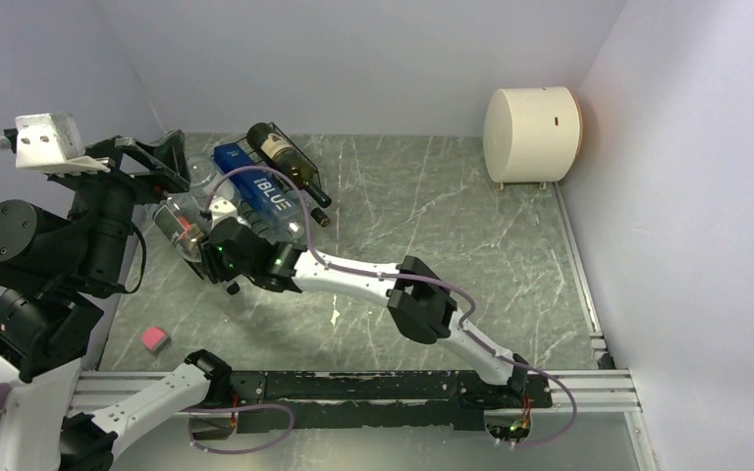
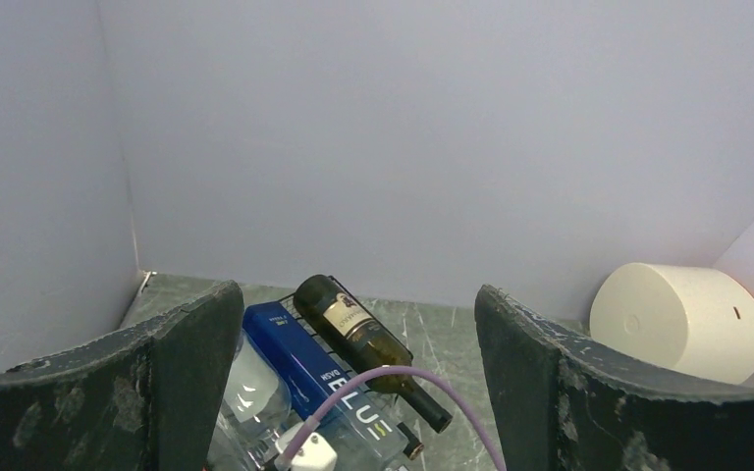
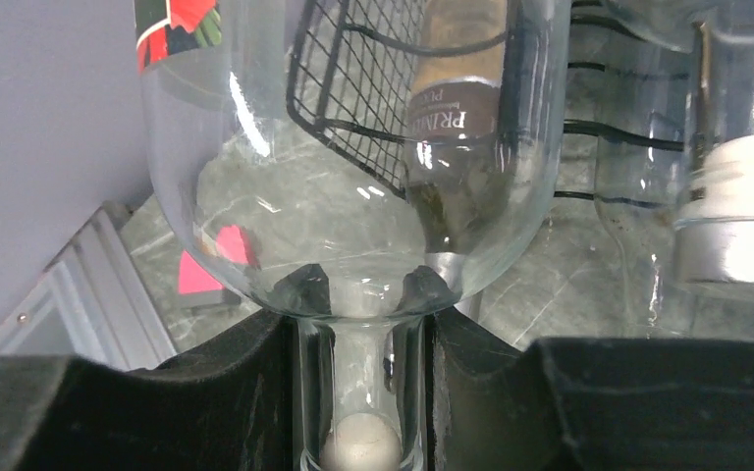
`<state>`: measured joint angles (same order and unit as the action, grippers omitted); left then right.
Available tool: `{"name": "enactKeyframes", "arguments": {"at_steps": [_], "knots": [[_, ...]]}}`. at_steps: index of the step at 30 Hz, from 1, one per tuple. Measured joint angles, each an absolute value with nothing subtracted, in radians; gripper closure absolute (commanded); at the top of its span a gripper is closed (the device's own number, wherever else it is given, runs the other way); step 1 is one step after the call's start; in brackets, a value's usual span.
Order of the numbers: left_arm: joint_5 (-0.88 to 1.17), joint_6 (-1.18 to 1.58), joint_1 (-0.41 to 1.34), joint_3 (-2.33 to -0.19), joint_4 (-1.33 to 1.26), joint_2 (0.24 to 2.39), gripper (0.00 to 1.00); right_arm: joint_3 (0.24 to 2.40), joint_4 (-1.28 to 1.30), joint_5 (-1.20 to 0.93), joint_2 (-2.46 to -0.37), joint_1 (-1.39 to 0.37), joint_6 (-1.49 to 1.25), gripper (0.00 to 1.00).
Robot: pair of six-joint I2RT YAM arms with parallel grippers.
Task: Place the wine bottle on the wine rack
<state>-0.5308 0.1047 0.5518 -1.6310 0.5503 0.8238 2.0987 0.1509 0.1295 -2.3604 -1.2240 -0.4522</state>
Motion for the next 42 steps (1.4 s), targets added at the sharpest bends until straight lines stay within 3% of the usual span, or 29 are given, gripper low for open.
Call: {"name": "enactKeyframes", "arguments": {"at_steps": [4,14,20,35,42], "knots": [[-0.532,0.104,0.552,-1.631,0.553,0.824,0.08,2.164,0.192,0.159,-2.426,-1.227,-0.467,0.99],[-0.532,0.104,0.552,-1.628,0.567,0.822,0.09,2.223,0.203,0.179,-2.475,-1.227,-0.463,0.52],[-0.531,0.106,0.552,-1.628,0.57,0.822,0.09,2.238,0.108,0.2,-2.481,-1.222,-0.448,0.38],[-0.53,0.112,0.552,-1.622,0.578,0.822,0.08,2.232,-0.038,0.191,-2.474,-1.213,-0.448,0.25],[-0.529,0.112,0.552,-1.622,0.578,0.822,0.08,2.105,-0.115,0.171,-2.366,-1.212,-0.448,0.21]]}}
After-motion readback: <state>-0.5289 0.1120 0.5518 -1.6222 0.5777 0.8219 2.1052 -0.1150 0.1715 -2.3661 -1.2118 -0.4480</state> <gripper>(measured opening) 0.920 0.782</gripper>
